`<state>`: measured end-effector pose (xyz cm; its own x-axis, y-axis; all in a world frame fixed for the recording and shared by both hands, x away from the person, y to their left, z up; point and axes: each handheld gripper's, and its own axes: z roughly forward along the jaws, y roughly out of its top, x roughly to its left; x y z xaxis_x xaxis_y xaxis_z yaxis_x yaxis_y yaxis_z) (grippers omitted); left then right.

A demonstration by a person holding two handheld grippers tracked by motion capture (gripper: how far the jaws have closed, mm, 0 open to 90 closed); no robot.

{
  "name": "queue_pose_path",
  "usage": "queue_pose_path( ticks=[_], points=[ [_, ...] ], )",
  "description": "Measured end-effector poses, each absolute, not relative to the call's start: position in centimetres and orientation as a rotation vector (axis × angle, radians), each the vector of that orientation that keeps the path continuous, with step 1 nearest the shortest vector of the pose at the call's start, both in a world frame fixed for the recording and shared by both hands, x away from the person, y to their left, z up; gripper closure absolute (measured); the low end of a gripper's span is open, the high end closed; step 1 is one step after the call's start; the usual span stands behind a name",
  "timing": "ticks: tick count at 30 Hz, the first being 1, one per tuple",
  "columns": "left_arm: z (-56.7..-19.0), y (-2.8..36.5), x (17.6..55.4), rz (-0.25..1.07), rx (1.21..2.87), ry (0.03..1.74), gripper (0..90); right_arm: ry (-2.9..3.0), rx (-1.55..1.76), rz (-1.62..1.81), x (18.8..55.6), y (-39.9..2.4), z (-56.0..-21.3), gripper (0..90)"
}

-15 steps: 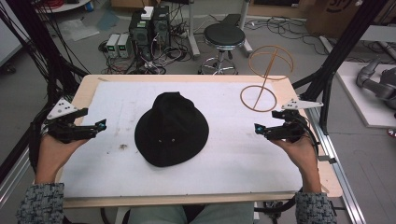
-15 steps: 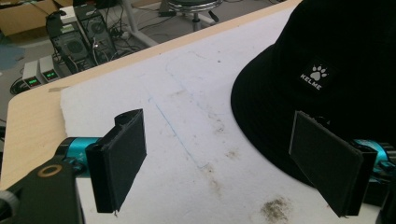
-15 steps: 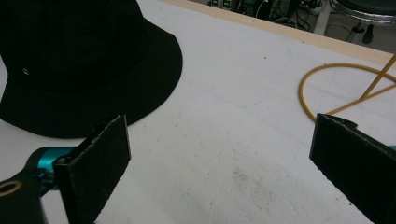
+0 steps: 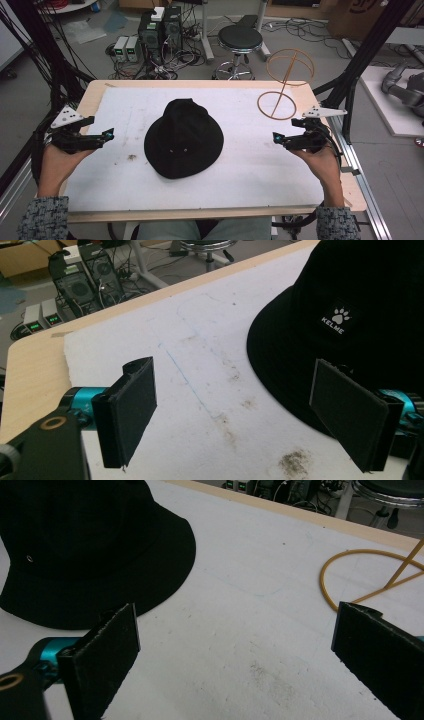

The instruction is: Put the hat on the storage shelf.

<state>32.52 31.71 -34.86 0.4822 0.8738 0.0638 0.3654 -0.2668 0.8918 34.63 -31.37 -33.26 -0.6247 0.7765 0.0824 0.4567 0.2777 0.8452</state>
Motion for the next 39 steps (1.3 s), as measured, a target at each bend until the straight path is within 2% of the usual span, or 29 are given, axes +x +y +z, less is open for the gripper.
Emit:
queue_pose_path(
  ticks=[24, 39],
  points=[
    [-34.9, 32.2, 32.1, 0.731, 1.852, 1.054, 19.1, 2.215, 1.036, 1.316, 35.5, -29.4, -32.4, 5.2],
    [-34.9, 32.6, 32.0, 0.729, 1.846, 1.058, 19.1, 2.218, 0.922, 1.404, 38.1, -24.2, -30.2, 5.3]
  ],
)
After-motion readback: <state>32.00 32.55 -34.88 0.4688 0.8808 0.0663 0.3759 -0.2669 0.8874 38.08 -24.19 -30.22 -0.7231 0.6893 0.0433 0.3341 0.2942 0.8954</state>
